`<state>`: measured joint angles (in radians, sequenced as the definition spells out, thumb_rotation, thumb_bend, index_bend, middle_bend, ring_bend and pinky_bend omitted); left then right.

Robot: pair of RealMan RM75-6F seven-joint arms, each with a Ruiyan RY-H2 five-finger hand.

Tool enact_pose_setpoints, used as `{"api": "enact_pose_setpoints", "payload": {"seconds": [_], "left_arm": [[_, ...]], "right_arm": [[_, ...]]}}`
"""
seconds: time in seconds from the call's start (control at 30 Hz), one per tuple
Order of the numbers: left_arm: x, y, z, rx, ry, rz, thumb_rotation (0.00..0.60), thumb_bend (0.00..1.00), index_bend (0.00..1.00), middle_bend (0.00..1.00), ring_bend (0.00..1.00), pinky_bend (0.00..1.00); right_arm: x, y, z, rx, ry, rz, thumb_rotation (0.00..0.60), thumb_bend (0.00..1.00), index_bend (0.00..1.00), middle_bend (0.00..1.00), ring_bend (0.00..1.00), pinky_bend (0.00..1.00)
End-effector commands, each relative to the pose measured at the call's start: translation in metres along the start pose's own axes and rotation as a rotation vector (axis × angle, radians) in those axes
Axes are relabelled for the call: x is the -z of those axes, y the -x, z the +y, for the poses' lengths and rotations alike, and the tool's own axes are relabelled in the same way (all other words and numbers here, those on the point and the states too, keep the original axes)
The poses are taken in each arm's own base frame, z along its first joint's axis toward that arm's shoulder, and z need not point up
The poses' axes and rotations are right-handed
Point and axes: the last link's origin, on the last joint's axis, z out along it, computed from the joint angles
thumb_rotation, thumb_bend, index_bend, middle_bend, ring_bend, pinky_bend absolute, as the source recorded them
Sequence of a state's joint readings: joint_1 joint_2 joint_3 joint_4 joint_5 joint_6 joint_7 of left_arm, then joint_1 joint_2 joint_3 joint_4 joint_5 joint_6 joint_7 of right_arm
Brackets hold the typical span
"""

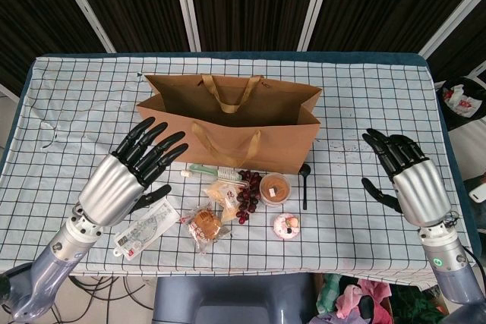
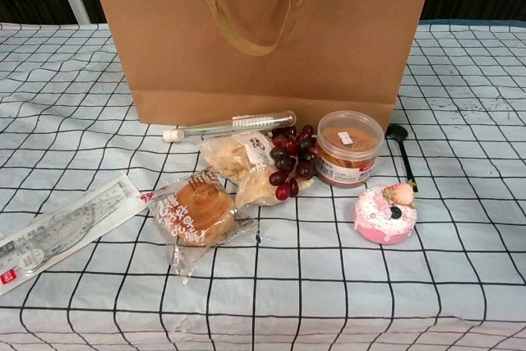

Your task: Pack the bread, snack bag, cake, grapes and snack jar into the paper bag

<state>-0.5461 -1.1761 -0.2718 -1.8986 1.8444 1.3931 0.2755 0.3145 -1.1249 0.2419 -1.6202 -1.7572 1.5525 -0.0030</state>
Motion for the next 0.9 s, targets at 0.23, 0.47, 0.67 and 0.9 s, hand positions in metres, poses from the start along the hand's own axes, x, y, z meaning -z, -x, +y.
{"api": "enact_pose_setpoints", "payload": {"seconds": [0.23,0.47,0.67,0.9], "left_arm": [[-0.007,0.011,-0.003,0.032,0.001,0.008,0.600,0.06,0.07,0.11,0.00,0.08],[-0.012,0.010,0.004,0.066,0.010,-0.006,0.600,0.06,0.07,0.11,0.00,0.08],[-0.006,0.008,0.004,-0.010,0.016,0.002,0.600,0.06,0.06,0.13,0.00,0.08],[0.030,0.000,-0.005,-0.028,-0.049,-0.053,0.600,0.06,0.08,0.19,0.01,0.13]], "right_arm": [[-0.006,0.007,-0.016,-0.057,-0.065,-0.008,0.600,0.22,0.10,0.16,0.26,0.24],[-0.009,0.005,-0.038,-0.074,-0.135,0.004,0.600,0.22,0.10,0.16,0.26,0.24],[-0.006,0.009,-0.035,-0.066,-0.104,-0.037,0.600,0.22,0.10,0.16,0.26,0.24],[0.029,0.007,-0.010,-0.010,0.009,-0.103,0.600,0.22,0.10,0.16,0.26,0.24]]}}
